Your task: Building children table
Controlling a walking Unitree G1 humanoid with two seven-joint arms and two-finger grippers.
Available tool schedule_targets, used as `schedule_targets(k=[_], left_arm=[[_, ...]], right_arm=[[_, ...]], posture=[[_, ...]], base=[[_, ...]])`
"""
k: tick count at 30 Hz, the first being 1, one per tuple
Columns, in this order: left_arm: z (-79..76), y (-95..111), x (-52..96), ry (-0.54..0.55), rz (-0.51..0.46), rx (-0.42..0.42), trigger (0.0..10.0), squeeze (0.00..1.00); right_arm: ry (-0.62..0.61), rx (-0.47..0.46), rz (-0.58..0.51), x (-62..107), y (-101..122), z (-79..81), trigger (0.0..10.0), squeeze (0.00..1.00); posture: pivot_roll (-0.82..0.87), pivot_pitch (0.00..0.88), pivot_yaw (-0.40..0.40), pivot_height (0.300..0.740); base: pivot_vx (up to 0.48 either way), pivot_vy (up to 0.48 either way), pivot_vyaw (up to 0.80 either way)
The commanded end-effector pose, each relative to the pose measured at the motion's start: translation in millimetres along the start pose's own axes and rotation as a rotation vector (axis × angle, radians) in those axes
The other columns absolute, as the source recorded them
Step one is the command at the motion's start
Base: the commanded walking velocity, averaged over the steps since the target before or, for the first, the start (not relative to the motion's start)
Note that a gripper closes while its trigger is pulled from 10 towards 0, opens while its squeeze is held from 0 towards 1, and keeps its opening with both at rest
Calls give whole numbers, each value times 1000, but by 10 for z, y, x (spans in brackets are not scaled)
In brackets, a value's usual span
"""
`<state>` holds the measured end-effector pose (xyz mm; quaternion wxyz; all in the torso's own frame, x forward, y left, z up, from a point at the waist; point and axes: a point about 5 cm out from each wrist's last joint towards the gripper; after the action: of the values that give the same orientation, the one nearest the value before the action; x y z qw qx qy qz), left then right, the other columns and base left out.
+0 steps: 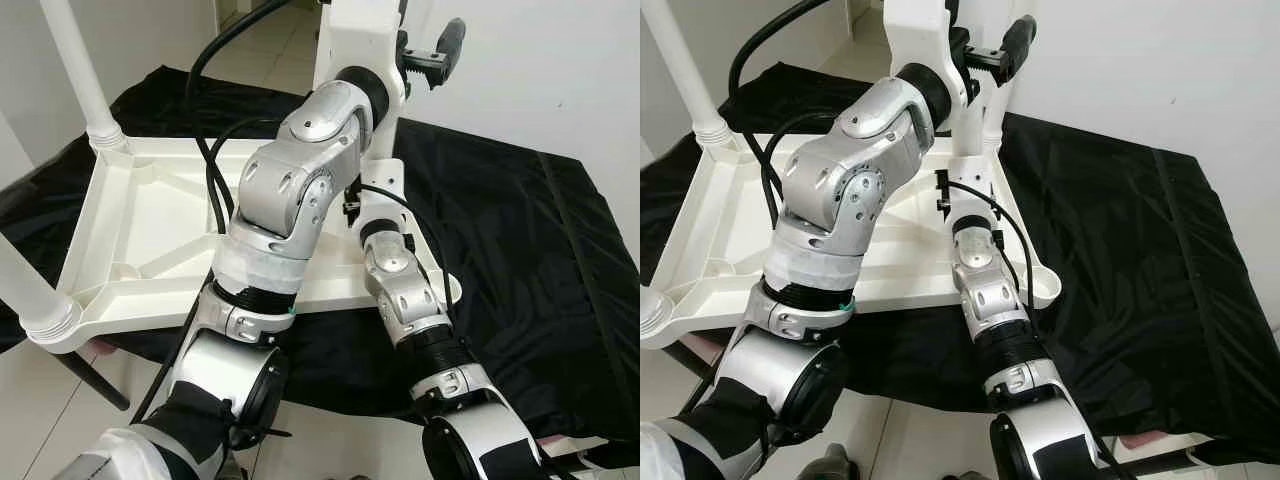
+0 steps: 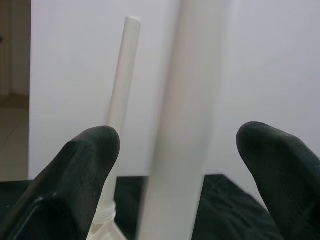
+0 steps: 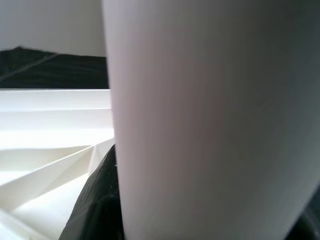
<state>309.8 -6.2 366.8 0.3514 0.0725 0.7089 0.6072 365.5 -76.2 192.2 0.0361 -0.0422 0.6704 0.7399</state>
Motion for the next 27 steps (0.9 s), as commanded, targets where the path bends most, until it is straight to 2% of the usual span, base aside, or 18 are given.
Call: schedule_targets(k=[1, 6, 7, 11, 15, 16, 17, 18, 20, 22, 23, 25, 27], left_arm=[[-98, 27, 32, -101, -33, 19, 10000, 0], [-81, 6, 133, -106, -50, 32, 10000, 0], [-77, -62, 211, -110, -35, 19, 10000, 0], [-52, -181, 306, -108, -9, -16, 10000, 0], [174, -470, 466, -20, 90, -89, 10000, 0], [174, -470, 466, -20, 90, -89, 10000, 0], [356, -654, 557, 52, 166, -127, 10000, 0], [356, -654, 557, 52, 166, -127, 10000, 0], [512, -800, 644, 106, 221, -146, 10000, 0], [554, -837, 672, 120, 231, -145, 10000, 0], [587, -925, 752, 118, 252, -194, 10000, 0], [587, -925, 752, 118, 252, -194, 10000, 0], [630, -1111, 915, 101, 315, -303, 10000, 0]], right_arm=[[-16, -59, -18, -35, 72, -54, 10000, 0], [-53, -74, -30, -55, 92, -191, 10000, 0], [-81, -61, -46, -63, 107, -287, 10000, 0], [-103, -31, -56, -61, 108, -393, 10000, 0], [-106, 56, -92, -12, 93, -607, 10000, 0], [-106, 56, -92, -12, 93, -607, 10000, 0], [-93, 73, -127, 39, 107, -708, 10000, 0], [-93, 73, -127, 39, 107, -708, 10000, 0], [-75, 81, -152, 85, 120, -779, 10000, 0], [-67, 82, -157, 99, 122, -796, 10000, 0], [-71, 95, -166, 137, 113, -840, 10000, 0], [-71, 95, -166, 137, 113, -840, 10000, 0], [-77, 114, -166, 209, 72, -910, 10000, 0]], posture=[[171, 43, -105, 740], [168, 37, -105, 740], [169, 35, -106, 740], [172, 34, -107, 740], [171, 31, -108, 740], [171, 31, -108, 740], [173, 30, -108, 740], [173, 30, -108, 740], [173, 29, -106, 740], [173, 29, -106, 740], [172, 28, -99, 740], [172, 28, -99, 740], [167, 27, -95, 740]], base=[[0, 0, 0], [0, 0, 0], [0, 0, 0], [0, 0, 0], [0, 0, 0], [0, 0, 0], [0, 0, 0], [0, 0, 0], [0, 0, 0], [0, 0, 0], [0, 0, 0], [0, 0, 0], [0, 0, 0]])
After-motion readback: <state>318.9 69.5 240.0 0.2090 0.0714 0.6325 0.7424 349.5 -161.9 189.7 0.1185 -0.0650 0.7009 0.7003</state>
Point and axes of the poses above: a point about 5 cm out from each wrist's last joint towards the gripper, its own x axis pointing back from the gripper into the wrist, its own y axis along the axis of the wrist's last joint, z = x × y, and after that the axes turned 3 degrees about -x, right-handed
